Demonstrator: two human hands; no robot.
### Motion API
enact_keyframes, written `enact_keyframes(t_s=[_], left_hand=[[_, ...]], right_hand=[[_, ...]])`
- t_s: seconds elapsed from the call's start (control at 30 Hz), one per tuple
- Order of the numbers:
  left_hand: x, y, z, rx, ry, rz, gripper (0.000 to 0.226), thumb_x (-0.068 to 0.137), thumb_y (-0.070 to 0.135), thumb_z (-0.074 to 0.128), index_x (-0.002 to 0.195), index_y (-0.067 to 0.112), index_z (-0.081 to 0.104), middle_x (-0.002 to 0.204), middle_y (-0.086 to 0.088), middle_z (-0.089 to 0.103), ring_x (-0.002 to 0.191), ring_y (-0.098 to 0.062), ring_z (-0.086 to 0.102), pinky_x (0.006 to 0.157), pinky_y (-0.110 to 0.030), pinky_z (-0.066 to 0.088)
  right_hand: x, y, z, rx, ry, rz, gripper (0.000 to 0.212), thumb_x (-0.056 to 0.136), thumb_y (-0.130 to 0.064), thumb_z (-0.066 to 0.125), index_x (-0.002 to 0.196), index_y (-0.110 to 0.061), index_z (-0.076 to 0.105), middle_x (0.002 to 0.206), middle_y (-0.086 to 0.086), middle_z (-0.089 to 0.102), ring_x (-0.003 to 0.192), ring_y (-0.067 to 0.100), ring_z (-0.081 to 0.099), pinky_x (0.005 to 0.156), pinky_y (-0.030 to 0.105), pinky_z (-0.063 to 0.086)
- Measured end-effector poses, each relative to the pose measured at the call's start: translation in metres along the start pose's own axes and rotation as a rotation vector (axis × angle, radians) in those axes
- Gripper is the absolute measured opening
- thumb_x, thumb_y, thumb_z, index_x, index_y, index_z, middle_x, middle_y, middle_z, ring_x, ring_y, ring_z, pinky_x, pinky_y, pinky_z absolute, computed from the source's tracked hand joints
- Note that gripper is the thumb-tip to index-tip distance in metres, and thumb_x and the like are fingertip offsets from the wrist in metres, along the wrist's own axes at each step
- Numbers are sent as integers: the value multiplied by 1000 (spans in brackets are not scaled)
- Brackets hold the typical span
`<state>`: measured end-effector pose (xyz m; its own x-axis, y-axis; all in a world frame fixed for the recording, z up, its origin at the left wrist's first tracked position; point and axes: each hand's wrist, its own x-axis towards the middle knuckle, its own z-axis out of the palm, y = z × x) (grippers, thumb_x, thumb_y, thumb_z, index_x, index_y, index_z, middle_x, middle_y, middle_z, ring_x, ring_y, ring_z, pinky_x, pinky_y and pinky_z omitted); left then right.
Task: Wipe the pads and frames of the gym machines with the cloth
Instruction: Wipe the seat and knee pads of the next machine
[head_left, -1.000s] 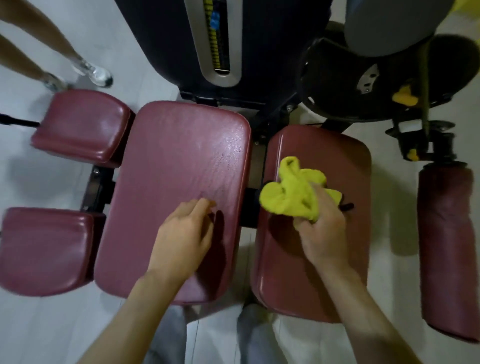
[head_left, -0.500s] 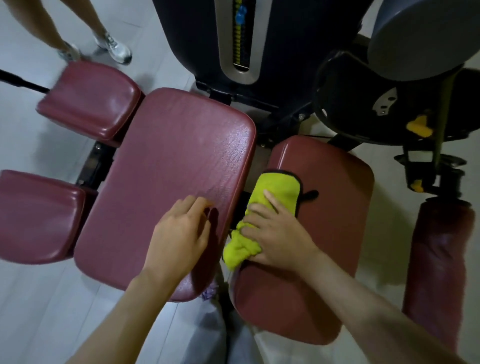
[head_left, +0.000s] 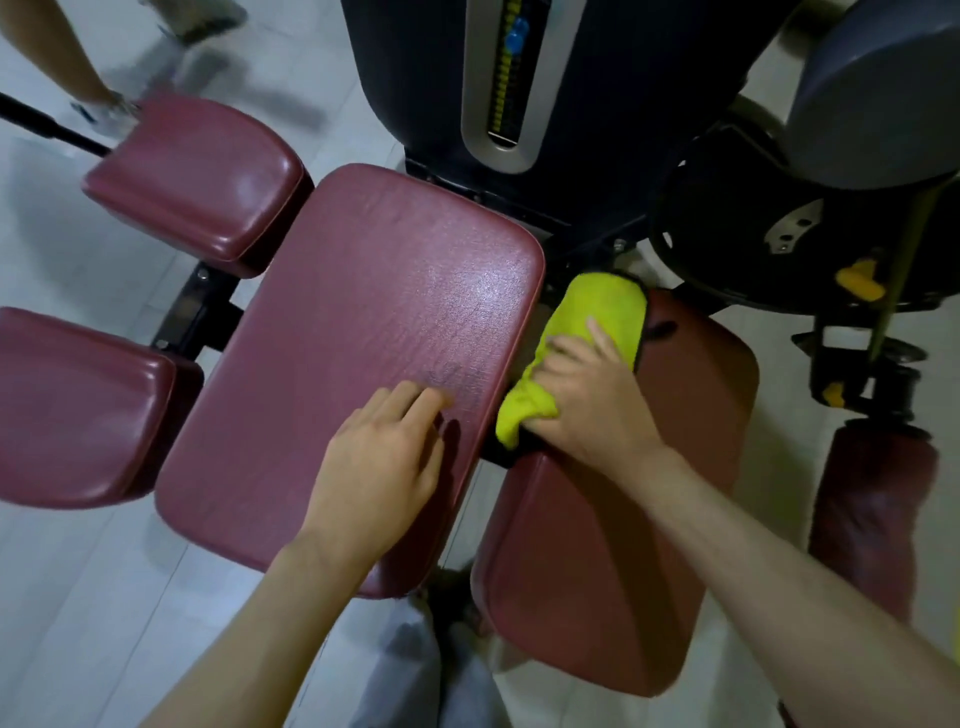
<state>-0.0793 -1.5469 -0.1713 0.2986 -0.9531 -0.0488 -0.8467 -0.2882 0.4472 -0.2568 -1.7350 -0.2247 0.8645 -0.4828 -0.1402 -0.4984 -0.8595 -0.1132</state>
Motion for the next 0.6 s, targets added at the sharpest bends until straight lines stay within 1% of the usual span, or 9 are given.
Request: enact_keyframes(t_s=[0.07,0.1,0.2,0.3,0.37,0.4,0.43,0.5,0.6], left_hand=[[-1,2,-2,-6,-5,-7,30,90,23,44,113,19,62,101,0,59,90,-29,58,68,-42,52],[-1,4,-2,-7,-3,-15,27,90,22,46,112,19,62,100,0,59,90,-30,58,68,-42,52],[-4,7,-1,-18,-1,-34,20,89,14,60,108,18,63,98,0,59,86,-28,58,65,-42,50],[-6,6,3,-19,-22,-29,18,87,12,65,103,18,61,95,0,57,82,-28,56,63,-42,49],[-7,3,6,-4,-51,-2,13,89,15,61,101,19,58,95,0,55,82,-30,55,64,-44,50],[-8,2,6,-3,-71,18,11,91,18,55,101,18,58,96,-1,55,83,-30,55,65,-44,50],[-9,3,6,-10,-90,28,14,92,22,48,101,18,58,96,-1,55,83,-30,55,66,-45,50],[-10,6,7,-19,-108,31,24,95,27,40,103,18,60,98,0,56,84,-28,54,68,-45,50],[-16,13,19,-77,-99,34,21,95,22,48,110,20,62,102,2,58,88,-25,54,70,-39,49]], right_hand=[[-38,-34,9,75,-15,-91,53,72,-57,61,101,-15,77,102,1,70,124,28,58,123,59,23],[-56,-53,13,108,-30,-127,54,73,-57,63,103,-15,77,103,2,70,124,29,59,122,60,23],[-94,-90,28,121,-105,-250,49,78,-60,64,105,-21,75,105,-2,68,125,27,58,125,57,18],[-89,-74,25,122,-145,-383,41,85,-62,59,111,-32,71,113,-10,66,130,19,54,128,48,13],[-67,-46,20,87,-168,-444,42,86,-62,59,117,-36,69,119,-13,66,132,16,52,126,45,19],[-55,-30,18,55,-155,-433,43,85,-62,60,119,-37,68,121,-14,66,132,15,52,125,45,21],[-41,-14,15,27,-117,-395,44,83,-61,61,118,-36,69,121,-15,66,132,14,52,125,45,21],[-10,13,8,4,-33,-277,42,81,-58,59,110,-32,73,113,-14,70,128,14,57,124,42,22],[25,35,-3,-40,9,-98,37,81,-55,53,93,-29,76,97,-13,73,118,13,63,120,40,27]])
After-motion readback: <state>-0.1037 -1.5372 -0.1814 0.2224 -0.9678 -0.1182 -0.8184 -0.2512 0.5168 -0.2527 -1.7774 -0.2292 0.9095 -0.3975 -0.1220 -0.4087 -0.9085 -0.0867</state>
